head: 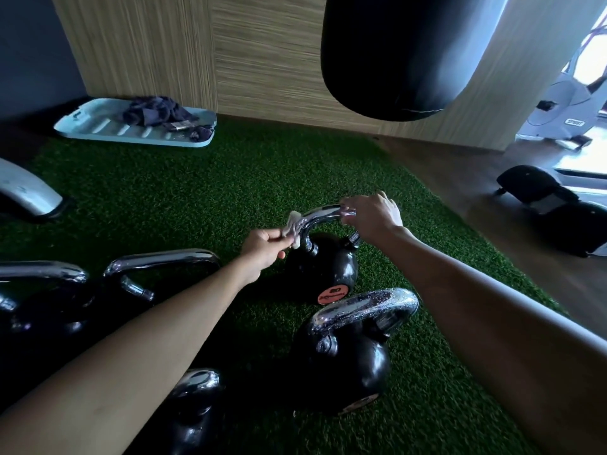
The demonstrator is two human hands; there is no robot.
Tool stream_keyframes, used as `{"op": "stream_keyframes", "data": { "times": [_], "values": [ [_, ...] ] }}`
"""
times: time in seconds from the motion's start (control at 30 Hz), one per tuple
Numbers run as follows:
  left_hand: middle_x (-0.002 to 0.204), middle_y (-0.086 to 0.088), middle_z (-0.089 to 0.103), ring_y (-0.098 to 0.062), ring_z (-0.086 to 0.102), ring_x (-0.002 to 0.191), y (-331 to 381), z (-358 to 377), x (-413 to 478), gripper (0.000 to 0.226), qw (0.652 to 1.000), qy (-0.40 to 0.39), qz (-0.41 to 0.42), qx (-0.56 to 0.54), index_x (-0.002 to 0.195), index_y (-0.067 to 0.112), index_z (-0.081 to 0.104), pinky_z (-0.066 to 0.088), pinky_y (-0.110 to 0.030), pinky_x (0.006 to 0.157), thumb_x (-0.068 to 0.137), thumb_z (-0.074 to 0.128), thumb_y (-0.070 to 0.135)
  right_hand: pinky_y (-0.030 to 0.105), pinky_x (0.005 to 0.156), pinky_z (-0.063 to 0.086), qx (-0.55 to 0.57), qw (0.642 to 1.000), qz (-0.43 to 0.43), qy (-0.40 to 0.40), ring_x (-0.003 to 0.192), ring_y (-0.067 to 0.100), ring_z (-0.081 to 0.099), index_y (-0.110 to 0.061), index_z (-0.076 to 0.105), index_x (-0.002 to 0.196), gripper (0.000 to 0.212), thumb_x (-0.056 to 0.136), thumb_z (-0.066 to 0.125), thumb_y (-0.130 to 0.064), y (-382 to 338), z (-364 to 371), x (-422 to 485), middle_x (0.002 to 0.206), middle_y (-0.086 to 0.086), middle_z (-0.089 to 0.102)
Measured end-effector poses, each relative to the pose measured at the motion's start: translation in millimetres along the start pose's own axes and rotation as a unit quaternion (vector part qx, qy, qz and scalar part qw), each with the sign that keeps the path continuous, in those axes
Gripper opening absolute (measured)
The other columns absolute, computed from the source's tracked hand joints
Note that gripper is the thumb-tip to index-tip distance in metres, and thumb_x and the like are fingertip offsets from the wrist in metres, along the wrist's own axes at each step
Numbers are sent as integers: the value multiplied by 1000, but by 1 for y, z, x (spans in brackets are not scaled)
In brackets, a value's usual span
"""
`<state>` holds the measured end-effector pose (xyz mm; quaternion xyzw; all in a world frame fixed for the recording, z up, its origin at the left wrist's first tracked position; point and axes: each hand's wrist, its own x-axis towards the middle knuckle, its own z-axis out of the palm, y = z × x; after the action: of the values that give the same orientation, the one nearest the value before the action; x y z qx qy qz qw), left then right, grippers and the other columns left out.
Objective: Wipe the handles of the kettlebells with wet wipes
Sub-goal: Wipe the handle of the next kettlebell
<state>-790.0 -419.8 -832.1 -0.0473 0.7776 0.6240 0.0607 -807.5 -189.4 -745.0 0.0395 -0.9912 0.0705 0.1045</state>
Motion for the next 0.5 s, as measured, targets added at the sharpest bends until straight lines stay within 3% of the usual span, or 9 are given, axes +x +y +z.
{"op": "stream_keyframes", "data": {
  "times": [0.07,0.23,0.4,0.5],
  "values": [
    [66,14,68,7,51,44,-7,4,-5,26,999,13,10,28,115,29,75,40,-6,50,89,77,35,35,89,48,2,1000,3,5,111,21,60,-38,72,109,18,91,72,-39,0,3,0,115,-4,73],
    [89,12,78,1,55,45,-4,8,-3,27,993,60,104,2,115,26,77,47,-12,49,88,79,29,30,75,44,0,1000,-5,16,99,21,62,-36,71,102,12,90,73,-35,-1,7,1,102,-2,74],
    [79,5,77,4,56,43,-12,17,-2,27,996,64,61,26,110,23,79,46,-10,48,85,81,34,30,75,53,18,1000,-1,23,85,19,66,-33,72,108,18,90,75,-32,-1,7,2,98,-2,75],
    [71,8,73,6,57,41,-12,21,-6,21,996,63,40,54,104,22,79,43,-10,42,86,81,34,36,84,57,26,999,4,23,94,21,68,-35,71,116,26,90,74,-33,-2,7,1,105,-2,76]
  ]
}}
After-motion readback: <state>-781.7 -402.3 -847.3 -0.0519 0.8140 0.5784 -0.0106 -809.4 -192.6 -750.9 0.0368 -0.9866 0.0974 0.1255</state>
